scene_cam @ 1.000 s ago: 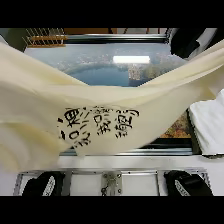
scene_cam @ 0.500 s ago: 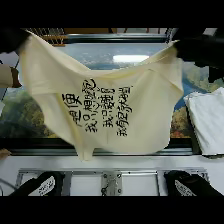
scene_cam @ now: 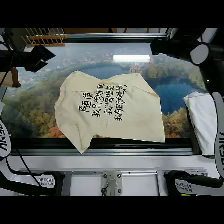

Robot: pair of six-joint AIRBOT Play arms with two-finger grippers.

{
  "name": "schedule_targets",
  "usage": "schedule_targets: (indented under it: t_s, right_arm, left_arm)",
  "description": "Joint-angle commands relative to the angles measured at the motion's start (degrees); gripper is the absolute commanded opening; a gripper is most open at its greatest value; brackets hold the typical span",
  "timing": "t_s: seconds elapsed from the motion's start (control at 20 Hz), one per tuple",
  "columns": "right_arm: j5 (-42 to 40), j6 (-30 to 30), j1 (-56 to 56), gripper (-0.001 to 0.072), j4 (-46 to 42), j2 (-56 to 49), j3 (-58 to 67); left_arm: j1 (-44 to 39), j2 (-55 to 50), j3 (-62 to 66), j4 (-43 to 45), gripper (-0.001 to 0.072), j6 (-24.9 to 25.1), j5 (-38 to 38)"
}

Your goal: Fold the clothes and pants, and hang the long-sleeved shirts on hangers.

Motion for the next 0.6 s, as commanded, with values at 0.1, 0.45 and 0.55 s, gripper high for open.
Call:
schedule_targets:
  t_s: [0.1, 0.45, 0.55]
  right_arm:
    - [13.22, -2.14, -1.99, 0.0656, 0.0, 10.25, -5.95]
    - [16.65, -2.08, -1.33, 0.0656, 2.29, 28.22, -28.61]
    - [16.65, -2.05, -1.33, 0.0656, 3.23, 30.73, -31.52]
  left_arm:
    - [4.98, 8.24, -18.51, 14.34, 0.0678, -0.13, -6.38]
    - [10.34, 18.84, -59.54, 13.75, 0.0678, 2.91, 3.02]
    - [10.27, 18.88, -63.67, 13.57, 0.0678, 2.95, 5.46]
